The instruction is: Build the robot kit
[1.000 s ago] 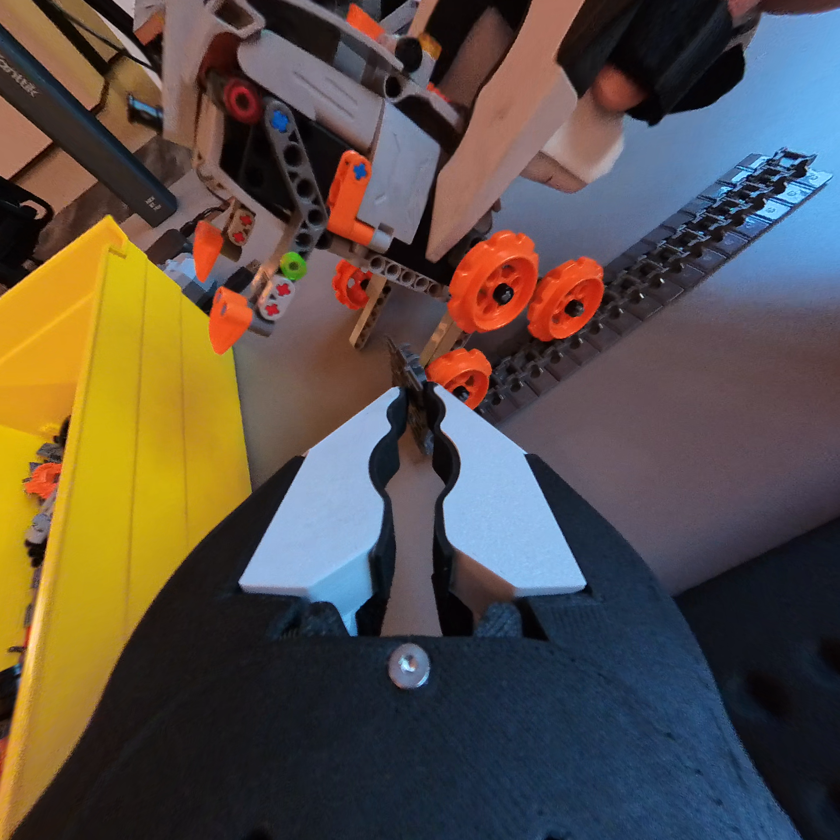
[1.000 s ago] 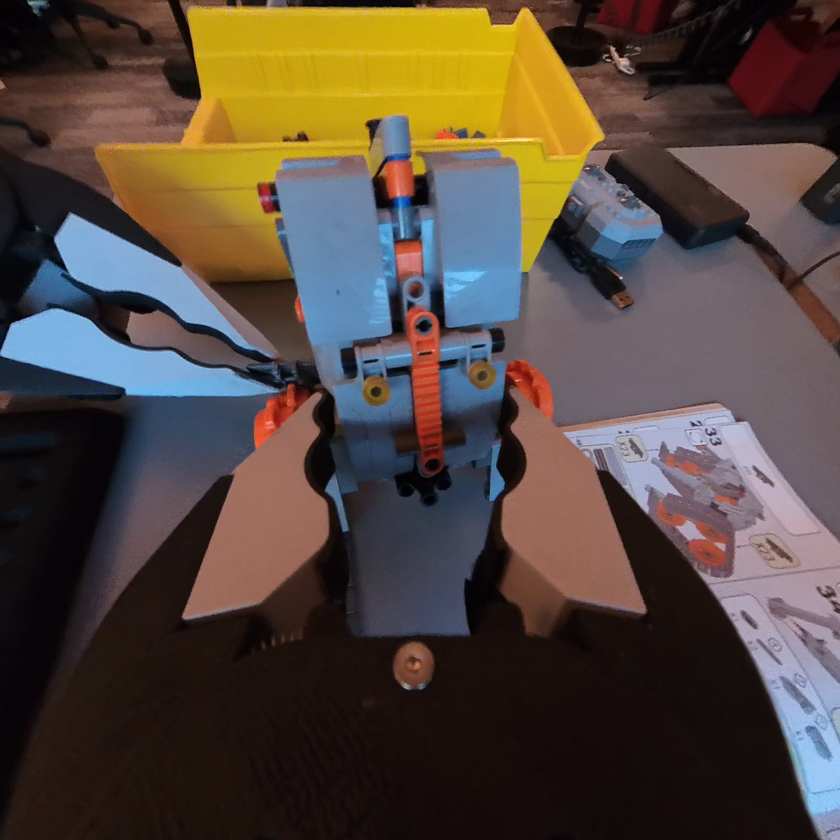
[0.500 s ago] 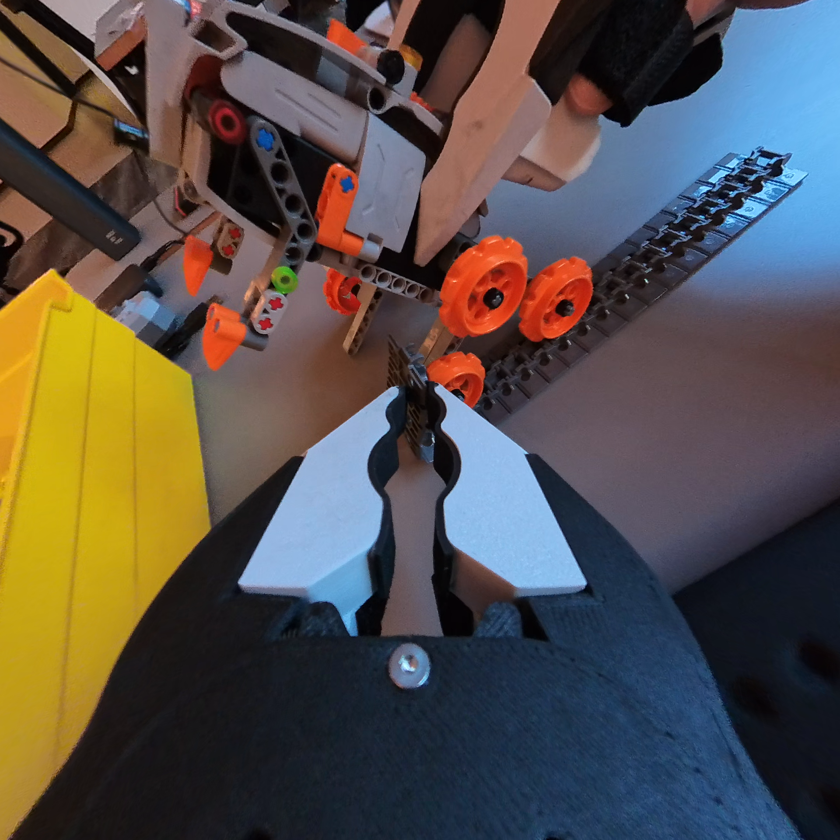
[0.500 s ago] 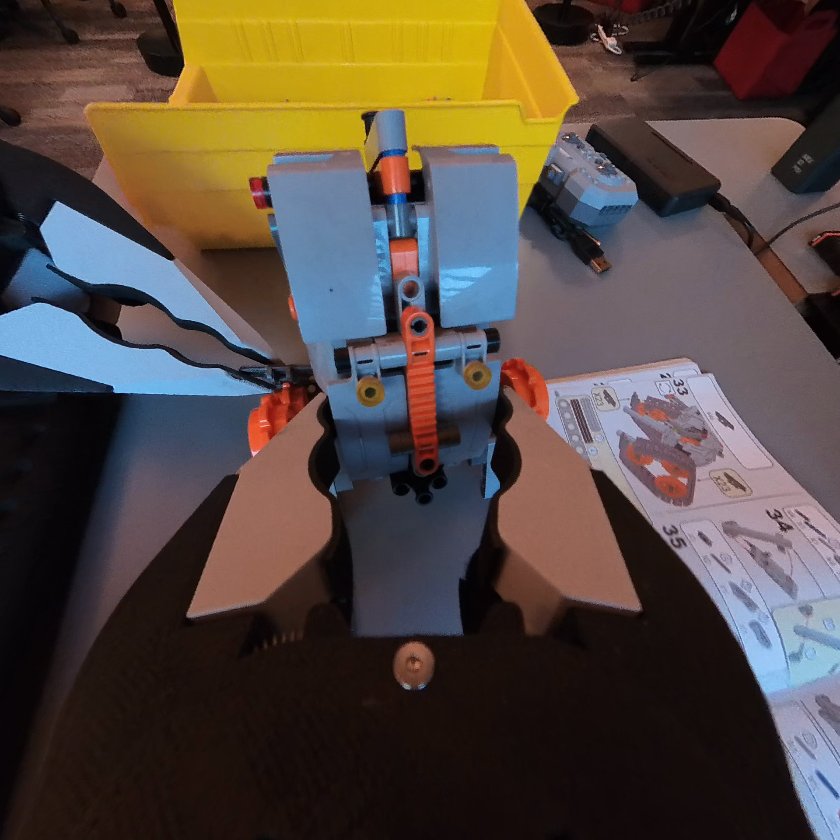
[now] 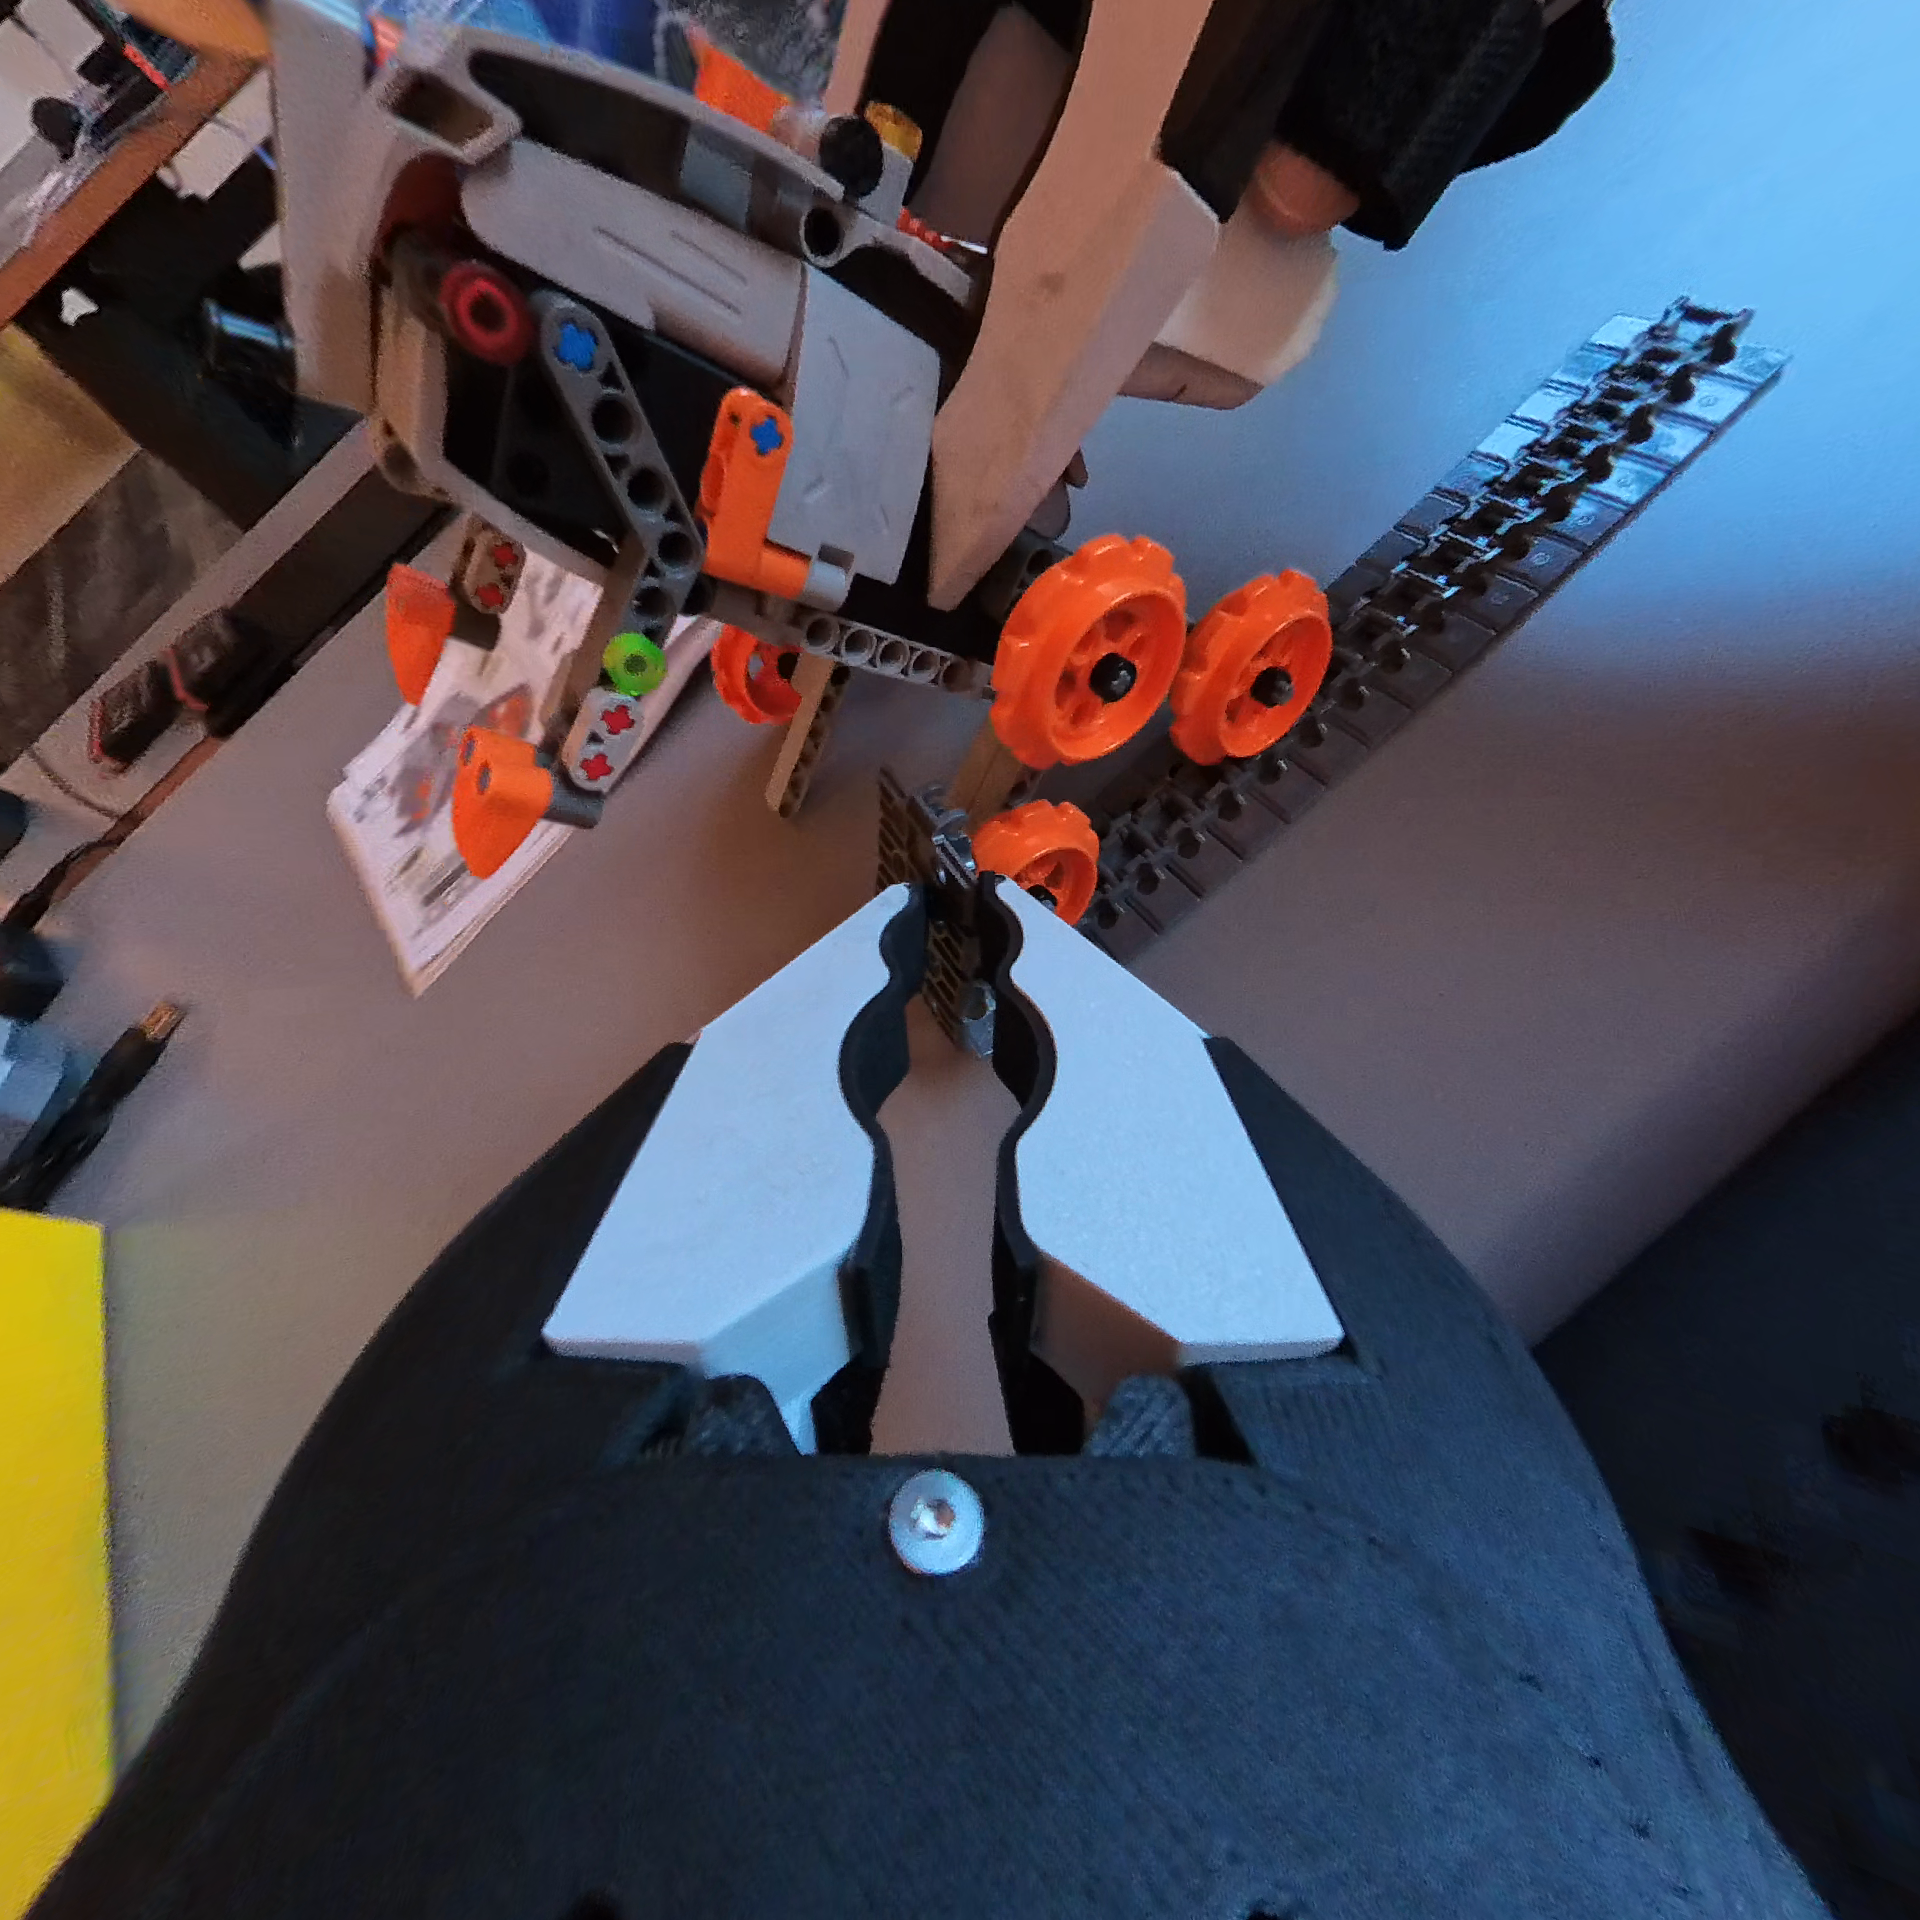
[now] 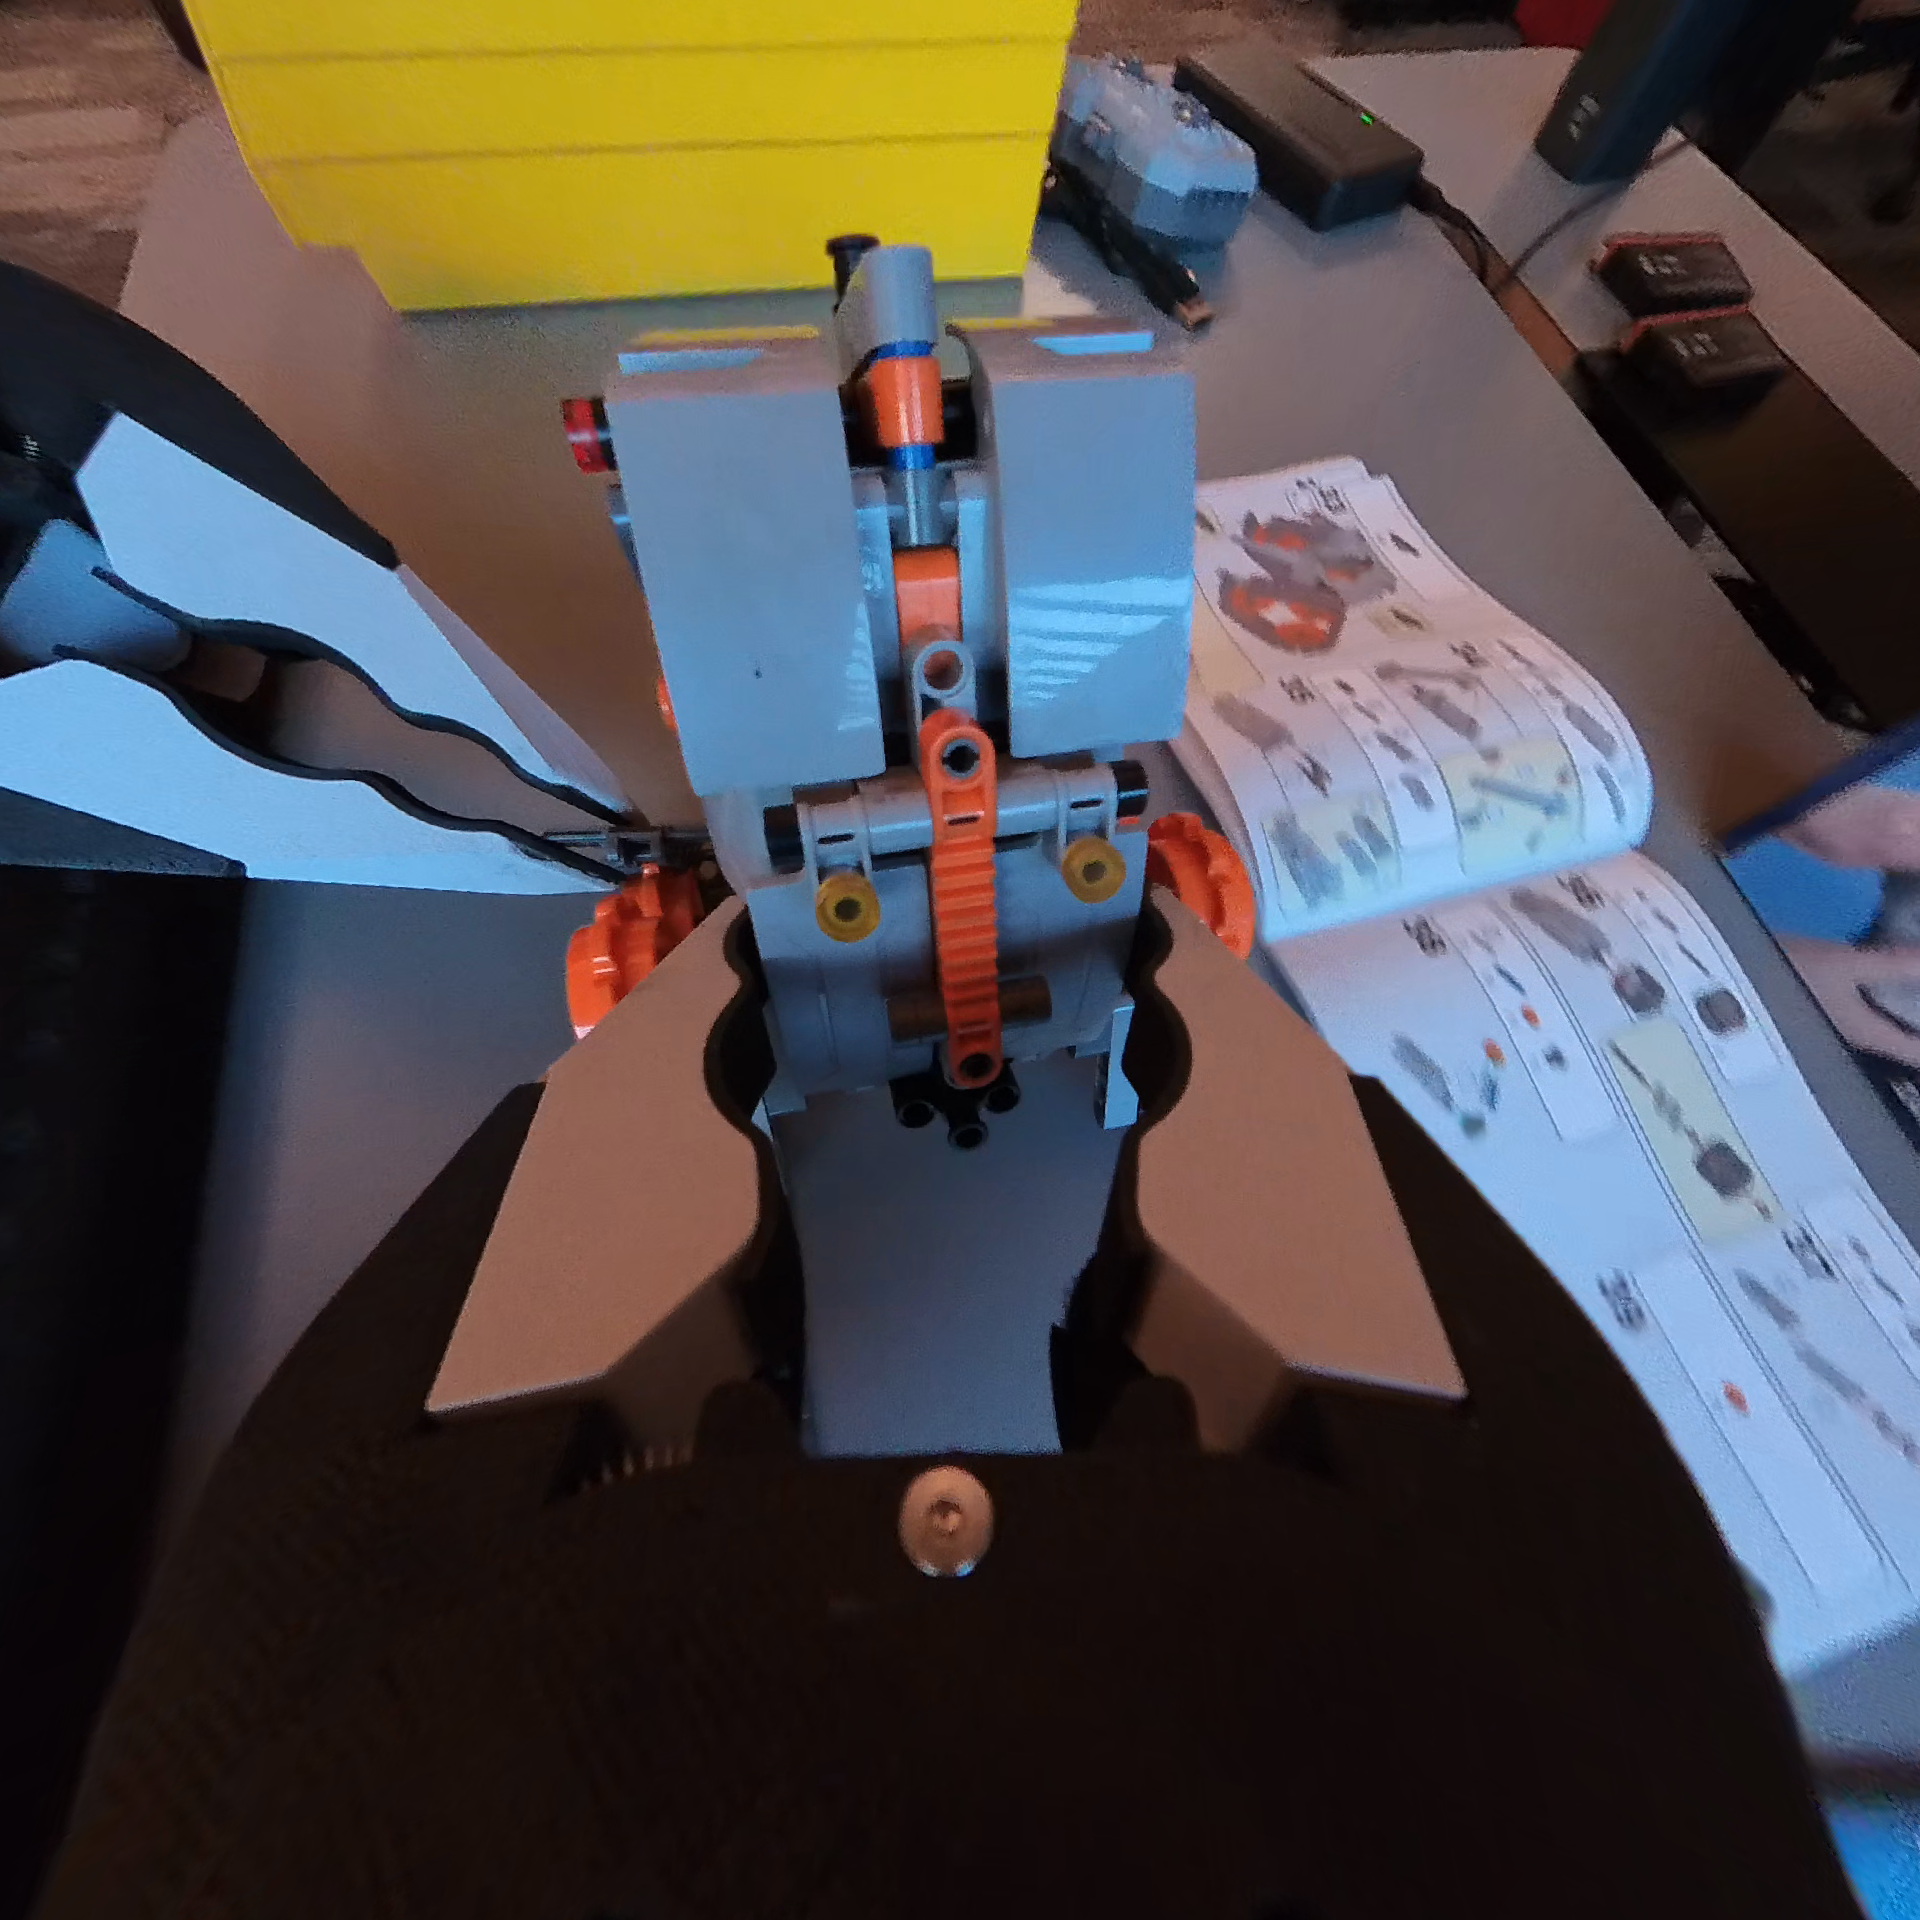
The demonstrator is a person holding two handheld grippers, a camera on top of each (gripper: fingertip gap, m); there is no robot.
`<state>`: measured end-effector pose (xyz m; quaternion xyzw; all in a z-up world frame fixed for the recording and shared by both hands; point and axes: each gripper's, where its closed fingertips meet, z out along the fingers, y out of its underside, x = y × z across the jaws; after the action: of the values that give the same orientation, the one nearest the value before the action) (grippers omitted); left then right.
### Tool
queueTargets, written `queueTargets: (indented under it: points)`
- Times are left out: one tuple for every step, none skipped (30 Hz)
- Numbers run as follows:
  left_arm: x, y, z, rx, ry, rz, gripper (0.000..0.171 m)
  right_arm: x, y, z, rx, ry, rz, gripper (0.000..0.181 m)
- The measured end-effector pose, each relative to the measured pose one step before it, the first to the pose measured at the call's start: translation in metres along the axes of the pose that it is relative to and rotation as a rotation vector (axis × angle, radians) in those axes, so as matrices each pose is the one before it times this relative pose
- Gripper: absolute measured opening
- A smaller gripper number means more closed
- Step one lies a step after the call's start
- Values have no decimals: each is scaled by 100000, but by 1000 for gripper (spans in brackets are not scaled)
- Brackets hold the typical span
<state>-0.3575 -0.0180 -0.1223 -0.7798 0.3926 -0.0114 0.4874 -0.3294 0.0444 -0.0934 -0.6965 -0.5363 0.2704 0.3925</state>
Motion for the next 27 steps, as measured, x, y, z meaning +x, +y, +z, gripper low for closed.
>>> queueTargets:
  points:
    - [732, -529, 335, 543, 691, 816, 7, 198, 617, -911, -192, 913, 470, 67]
    - [575, -463, 267, 705, 420, 1431, 7, 152, 508, -760, 69, 755, 612, 67]
    - [365, -299, 177, 432, -185, 1499, 7, 105, 382, -557, 349, 588, 625, 67]
    - [168, -148, 91, 12, -565, 1032, 7, 66, 177, -314, 905, 774, 685, 67]
    - [45, -31, 17, -213, -516, 455, 7, 2, 39, -109, 882, 794, 216, 67]
    - [-19, 41, -29, -247, 32, -339, 7, -23, -40, -2, 466, 730, -428, 67]
    - [-71, 89, -55, -269, 427, -993, 7, -50, -44, 59, -124, 378, -476, 67]
    - [-123, 132, -84, -336, 644, -1487, 7, -49, -48, 99, -428, 85, -94, 67]
    - [-170, 152, -124, -427, 763, -1842, 7, -84, -93, 148, -313, 32, -237, 67]
    - [-188, 174, -139, -519, 751, -1573, 7, -105, -134, 191, -88, 12, -575, 67]
    - [-224, 189, -155, -571, 439, -1037, 7, -147, -160, 227, 47, -59, -386, 67]
    - [-255, 186, -150, -409, -77, -498, 7, -130, -160, 259, -9, -9, 54, 67]
    - [-254, 172, -132, -334, -446, -166, 7, -116, -159, 270, -227, 165, 14, 67]
    - [-167, 123, -110, -89, -248, -207, 6, -100, -171, 240, -440, 268, -459, 67]
    - [-131, 126, -88, -159, -219, 244, 7, -91, -161, 191, -620, 281, -566, 67]
    - [-139, 93, -69, -93, -446, 738, 7, -70, -101, 178, -775, 139, -322, 67]
    - [-117, 100, -52, -68, -372, 773, 7, -48, -98, 163, -415, 9, -17, 67]
    - [-114, 82, -57, -21, -388, 853, 7, -40, -93, 137, -11, -28, 2, 67]
    - [-86, 59, -54, 48, -264, 751, 7, -36, -68, 121, 247, -104, 213, 67]
    - [-63, 44, -54, 211, -122, 699, 7, -20, -57, 102, 555, -128, 373, 67]
    - [-50, 44, -48, 240, 6, 585, 7, -8, -35, 72, 662, -81, 384, 67]
    - [-65, -19, -49, 552, -60, 180, 7, -3, -32, 35, 745, -68, 263, 68]
    - [-101, -103, -85, 1090, -131, -417, 7, 6, -16, 26, 628, 22, 326, 68]
    - [-74, -164, -85, 1322, 241, -903, 6, 7, -15, 21, 619, 171, 21, 68]
    - [-30, -137, -60, 923, 560, -1219, 7, -3, -19, 25, 556, 390, -523, 68]
    - [-6, 14, 24, -53, 488, -538, 7, 10, 33, 25, 235, 563, -612, 68]
    - [-28, 52, 62, -304, 33, 468, 7, 8, 21, -3, 460, 560, 98, 69]
